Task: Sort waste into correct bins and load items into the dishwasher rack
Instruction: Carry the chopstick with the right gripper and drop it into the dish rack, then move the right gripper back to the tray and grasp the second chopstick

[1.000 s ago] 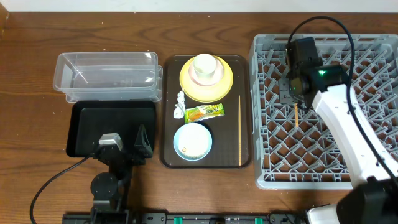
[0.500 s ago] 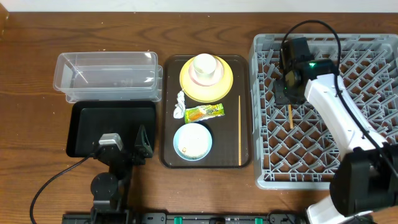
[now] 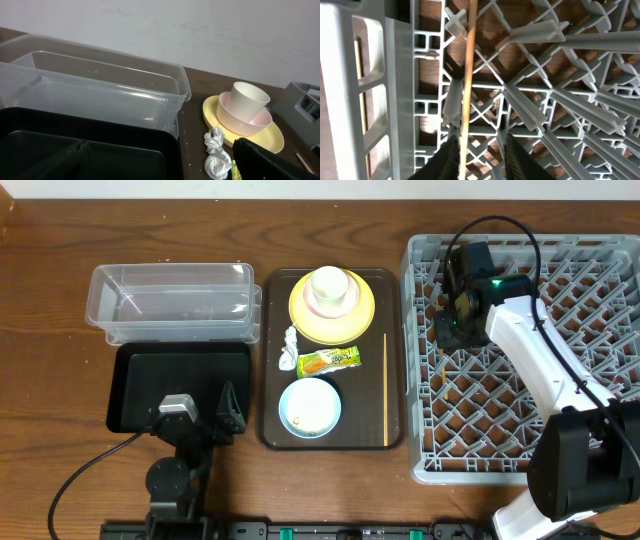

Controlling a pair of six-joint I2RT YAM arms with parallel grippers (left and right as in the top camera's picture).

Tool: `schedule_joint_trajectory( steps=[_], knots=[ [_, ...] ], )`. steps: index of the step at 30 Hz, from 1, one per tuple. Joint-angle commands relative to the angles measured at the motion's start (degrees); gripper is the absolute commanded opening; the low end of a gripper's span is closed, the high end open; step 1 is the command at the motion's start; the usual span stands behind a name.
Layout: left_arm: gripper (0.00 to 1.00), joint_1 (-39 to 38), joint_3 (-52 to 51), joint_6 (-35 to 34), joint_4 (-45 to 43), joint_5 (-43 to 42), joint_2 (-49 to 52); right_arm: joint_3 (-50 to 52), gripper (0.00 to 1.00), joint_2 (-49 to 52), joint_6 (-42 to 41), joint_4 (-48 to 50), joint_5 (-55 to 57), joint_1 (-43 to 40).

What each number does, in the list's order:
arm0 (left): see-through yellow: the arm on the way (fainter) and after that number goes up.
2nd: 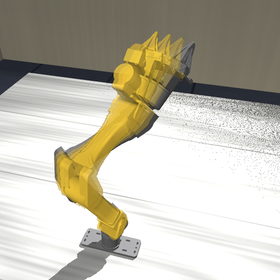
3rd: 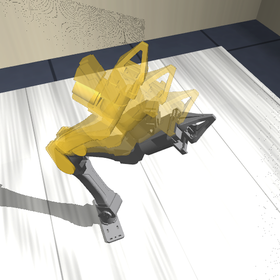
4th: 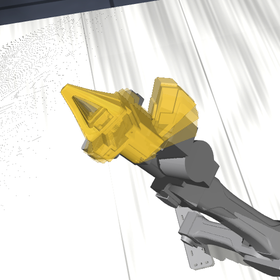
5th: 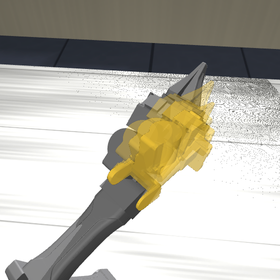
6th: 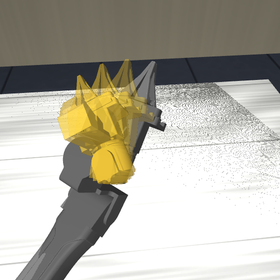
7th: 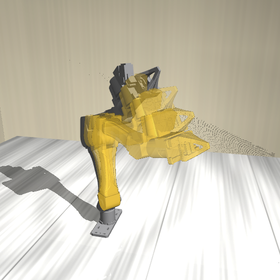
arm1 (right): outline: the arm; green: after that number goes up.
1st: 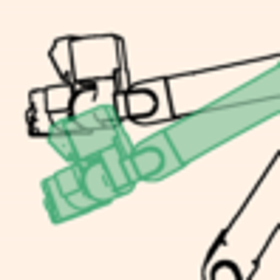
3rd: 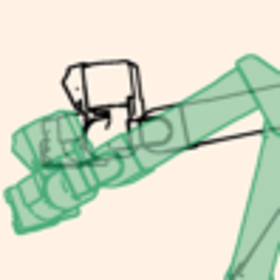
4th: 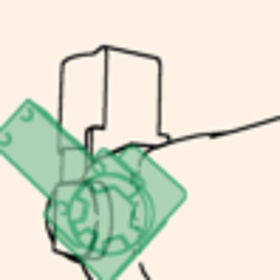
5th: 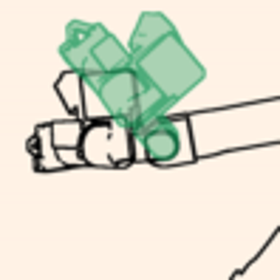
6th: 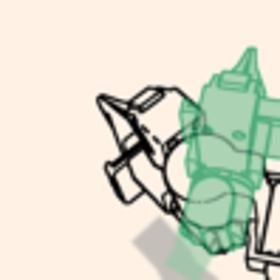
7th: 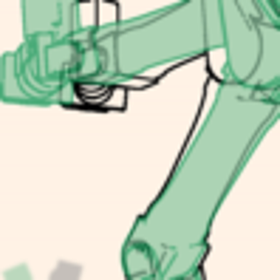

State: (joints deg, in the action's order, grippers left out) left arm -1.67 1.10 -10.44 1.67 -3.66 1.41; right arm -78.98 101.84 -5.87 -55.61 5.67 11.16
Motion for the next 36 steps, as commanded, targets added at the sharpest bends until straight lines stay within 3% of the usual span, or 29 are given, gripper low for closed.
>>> schedule_joint_trajectory(
  steps=[1, 6, 12, 23, 29, 36],
  knots=[
    [0.93, -0.2, -0.9, 0.8, 2.1, -0.2, 0.0, 0.4, 0.32, 0.5, 0.2, 0.1, -0.4, -0.3],
    [0.93, -0.2, -0.9, 0.8, 2.1, -0.2, -0.1, 0.4, 0.39, 0.5, -3.1, 0.1, -4.0, -0.2],
    [0.93, -0.2, -0.9, 0.8, 2.1, -0.2, -0.1, 0.4, 0.47, 0.5, -6.3, -0.1, -22.1, -0.2],
    [0.93, -0.2, -0.9, 0.8, 2.1, -0.2, 0.0, 0.4, 0.47, 0.5, -6.3, 0.1, -48.5, 1.3],
    [0.93, -0.2, -0.9, 0.8, 2.1, -0.2, -0.1, 0.4, 0.43, 0.5, -9.5, 1.9, -42.9, 7.0],
    [0.93, -0.2, -0.9, 0.8, 2.1, -0.2, 0.0, 0.4, 0.47, 0.5, -20.2, 4.0, -17.6, 16.1]
  ],
)
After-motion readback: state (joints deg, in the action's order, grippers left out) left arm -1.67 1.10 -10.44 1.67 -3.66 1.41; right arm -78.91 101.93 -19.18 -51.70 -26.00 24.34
